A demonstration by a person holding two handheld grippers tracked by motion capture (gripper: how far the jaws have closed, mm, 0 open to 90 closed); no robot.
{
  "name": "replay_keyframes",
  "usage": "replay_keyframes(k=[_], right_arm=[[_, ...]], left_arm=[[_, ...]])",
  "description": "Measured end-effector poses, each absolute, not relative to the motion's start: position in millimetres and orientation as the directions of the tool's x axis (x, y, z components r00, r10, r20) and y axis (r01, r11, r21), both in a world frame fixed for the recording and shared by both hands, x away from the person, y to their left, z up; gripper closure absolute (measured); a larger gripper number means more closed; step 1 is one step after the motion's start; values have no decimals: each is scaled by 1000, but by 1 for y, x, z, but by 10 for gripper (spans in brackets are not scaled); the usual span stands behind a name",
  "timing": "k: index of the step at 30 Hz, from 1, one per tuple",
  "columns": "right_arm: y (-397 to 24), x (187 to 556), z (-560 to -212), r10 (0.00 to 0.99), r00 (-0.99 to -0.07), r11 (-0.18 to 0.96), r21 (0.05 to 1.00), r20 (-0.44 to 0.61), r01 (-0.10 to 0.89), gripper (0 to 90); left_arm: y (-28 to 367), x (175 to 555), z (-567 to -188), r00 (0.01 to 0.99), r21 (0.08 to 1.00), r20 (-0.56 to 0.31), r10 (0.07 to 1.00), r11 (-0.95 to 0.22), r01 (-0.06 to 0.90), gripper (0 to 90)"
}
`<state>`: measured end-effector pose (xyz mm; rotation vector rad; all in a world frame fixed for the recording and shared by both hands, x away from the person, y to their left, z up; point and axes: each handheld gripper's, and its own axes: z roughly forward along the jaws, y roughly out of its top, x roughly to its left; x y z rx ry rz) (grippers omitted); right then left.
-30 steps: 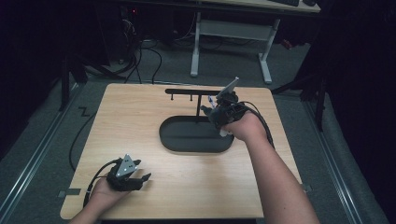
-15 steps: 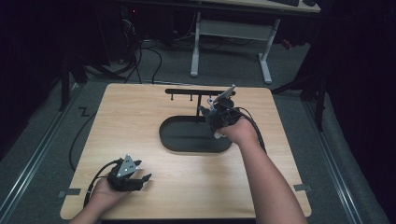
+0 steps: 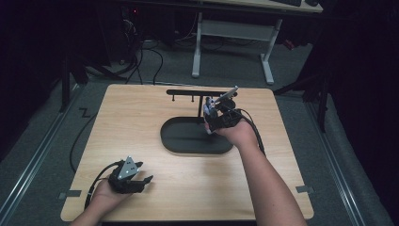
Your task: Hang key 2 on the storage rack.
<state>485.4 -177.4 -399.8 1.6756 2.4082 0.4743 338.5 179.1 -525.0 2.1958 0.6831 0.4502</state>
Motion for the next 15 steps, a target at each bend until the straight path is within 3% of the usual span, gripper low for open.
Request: replay_keyframes(k=[15], right_arm=[[-187,452,-412,928,-371,325,404,40,855,314]], left_arm=[[175,337,-526,796,767,103,596,-557,318,343]])
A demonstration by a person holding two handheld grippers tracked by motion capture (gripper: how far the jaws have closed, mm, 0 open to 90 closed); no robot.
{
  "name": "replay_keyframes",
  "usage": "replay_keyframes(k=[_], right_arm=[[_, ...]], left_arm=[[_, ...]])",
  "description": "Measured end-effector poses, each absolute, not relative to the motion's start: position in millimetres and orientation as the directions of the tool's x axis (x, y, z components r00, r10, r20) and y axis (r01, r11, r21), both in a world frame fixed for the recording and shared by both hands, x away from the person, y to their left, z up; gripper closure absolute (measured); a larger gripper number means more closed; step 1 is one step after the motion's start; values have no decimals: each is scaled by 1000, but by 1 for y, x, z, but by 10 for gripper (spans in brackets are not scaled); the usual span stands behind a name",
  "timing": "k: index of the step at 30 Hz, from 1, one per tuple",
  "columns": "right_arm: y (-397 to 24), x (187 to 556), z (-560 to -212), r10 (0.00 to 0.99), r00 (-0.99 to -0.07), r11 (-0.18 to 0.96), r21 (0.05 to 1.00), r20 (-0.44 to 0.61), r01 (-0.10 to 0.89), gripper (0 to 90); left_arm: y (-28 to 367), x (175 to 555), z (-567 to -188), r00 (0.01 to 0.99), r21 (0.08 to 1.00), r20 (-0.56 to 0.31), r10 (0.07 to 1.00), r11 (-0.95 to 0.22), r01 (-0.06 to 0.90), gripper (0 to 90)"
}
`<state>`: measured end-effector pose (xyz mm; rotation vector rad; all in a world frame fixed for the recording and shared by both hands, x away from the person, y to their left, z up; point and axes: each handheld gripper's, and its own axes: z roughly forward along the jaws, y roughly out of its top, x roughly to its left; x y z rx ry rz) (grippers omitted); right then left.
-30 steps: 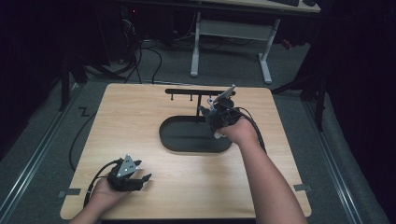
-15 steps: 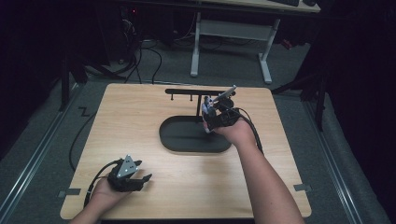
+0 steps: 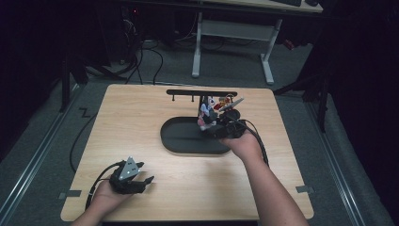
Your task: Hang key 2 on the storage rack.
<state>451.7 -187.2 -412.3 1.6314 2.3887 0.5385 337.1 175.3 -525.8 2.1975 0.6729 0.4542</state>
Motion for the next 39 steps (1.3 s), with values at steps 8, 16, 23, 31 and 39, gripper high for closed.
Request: replay_keyframes(k=[8,16,23,31,39], right_arm=[[-194,425,-429,921,-389,334,471,21,816,318],[-213,397,-452,929,-369,294,563,21,772,306],[-225,370,-476,936,-352,270,645,-1,715,241],[-236,334,-501,936,-351,239,716,8,656,192],[-257,289,-515,930,-366,231,785,-6,574,171]], left_arm=[[174,336,-526,799,769,99,593,-555,316,342],[171,335,-527,803,765,98,588,-561,317,341],[166,332,-529,812,761,101,574,-570,309,341],[163,330,-529,824,769,94,559,-566,297,334],[156,320,-522,835,801,44,548,-519,299,308]])
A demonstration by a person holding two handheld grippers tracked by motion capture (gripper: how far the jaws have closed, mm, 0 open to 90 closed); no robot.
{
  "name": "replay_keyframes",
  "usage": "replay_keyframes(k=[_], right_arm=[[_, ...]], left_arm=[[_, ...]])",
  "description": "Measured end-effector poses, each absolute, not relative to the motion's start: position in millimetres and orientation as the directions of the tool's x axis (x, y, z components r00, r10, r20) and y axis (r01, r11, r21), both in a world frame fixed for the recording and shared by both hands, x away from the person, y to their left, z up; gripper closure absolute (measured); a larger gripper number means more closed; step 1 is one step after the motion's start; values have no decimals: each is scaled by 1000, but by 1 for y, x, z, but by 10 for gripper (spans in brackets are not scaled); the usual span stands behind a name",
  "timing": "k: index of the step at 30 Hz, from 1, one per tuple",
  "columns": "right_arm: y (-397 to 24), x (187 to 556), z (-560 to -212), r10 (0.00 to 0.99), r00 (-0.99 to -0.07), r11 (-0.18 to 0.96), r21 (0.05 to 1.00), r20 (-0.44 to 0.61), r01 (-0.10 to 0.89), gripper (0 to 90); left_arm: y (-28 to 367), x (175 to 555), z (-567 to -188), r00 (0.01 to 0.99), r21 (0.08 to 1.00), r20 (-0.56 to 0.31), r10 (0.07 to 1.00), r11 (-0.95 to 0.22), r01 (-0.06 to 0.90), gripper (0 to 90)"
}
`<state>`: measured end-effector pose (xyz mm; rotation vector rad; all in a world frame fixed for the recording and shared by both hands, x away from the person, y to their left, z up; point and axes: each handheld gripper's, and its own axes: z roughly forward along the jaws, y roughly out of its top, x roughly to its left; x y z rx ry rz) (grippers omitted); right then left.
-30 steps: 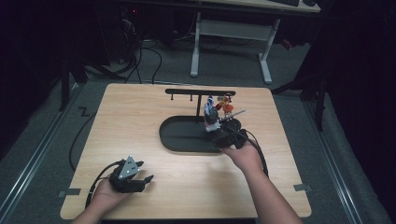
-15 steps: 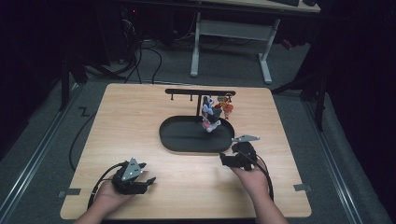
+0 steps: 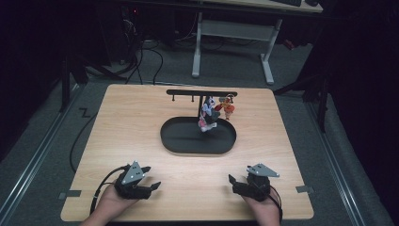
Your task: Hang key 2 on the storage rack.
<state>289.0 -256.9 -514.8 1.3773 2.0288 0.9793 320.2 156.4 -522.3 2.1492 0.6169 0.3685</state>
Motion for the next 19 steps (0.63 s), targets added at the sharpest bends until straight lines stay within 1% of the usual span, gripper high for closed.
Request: replay_keyframes(k=[1,4,12,19], right_arm=[[-259,287,-515,936,-353,224,792,-12,568,173],[-260,289,-518,935,-350,167,793,61,585,171],[-247,294,-523,934,-358,212,788,12,579,172],[-249,293,-521,943,-332,182,798,24,574,172]], left_arm=[[155,319,-522,839,799,52,542,-527,291,306],[151,319,-523,842,795,53,537,-532,290,301],[153,318,-523,850,795,62,523,-541,275,294],[158,319,-519,843,807,66,533,-525,269,292]])
